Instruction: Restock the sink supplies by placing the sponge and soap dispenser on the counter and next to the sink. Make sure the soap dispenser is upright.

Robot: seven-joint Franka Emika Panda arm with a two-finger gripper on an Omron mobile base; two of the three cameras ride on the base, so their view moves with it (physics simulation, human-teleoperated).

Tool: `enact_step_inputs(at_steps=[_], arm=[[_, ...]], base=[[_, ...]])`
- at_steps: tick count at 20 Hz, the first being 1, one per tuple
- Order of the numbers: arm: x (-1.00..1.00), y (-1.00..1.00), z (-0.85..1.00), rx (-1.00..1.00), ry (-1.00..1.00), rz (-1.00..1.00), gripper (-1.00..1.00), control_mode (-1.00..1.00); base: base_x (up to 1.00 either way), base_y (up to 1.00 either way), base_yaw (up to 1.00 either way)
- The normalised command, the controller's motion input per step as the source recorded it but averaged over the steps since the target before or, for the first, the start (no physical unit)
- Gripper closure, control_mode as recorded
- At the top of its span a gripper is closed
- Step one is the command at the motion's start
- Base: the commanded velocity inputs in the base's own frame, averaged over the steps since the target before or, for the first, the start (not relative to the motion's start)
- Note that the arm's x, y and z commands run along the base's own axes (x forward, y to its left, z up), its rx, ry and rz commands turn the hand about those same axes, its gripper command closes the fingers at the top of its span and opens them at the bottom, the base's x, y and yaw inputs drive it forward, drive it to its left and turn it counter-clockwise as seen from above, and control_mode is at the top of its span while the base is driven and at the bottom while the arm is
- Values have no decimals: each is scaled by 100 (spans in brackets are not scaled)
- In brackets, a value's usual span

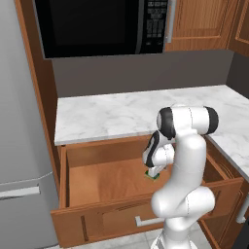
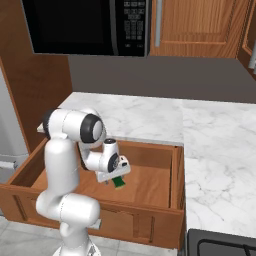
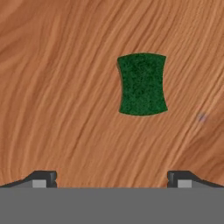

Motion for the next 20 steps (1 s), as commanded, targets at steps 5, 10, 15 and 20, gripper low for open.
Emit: enact_step_inputs(at_steps=[5, 10, 15, 20], arm=[[18, 0, -12, 0, -11, 0, -100, -100], [39, 0, -13, 0, -3, 0, -100, -100], [43, 0, -18, 0, 0, 0, -100, -100], [35, 0, -26, 0, 0, 0, -100, -100]], base=[[0, 0, 0], [0, 0, 0], [0, 0, 0], [0, 0, 0]])
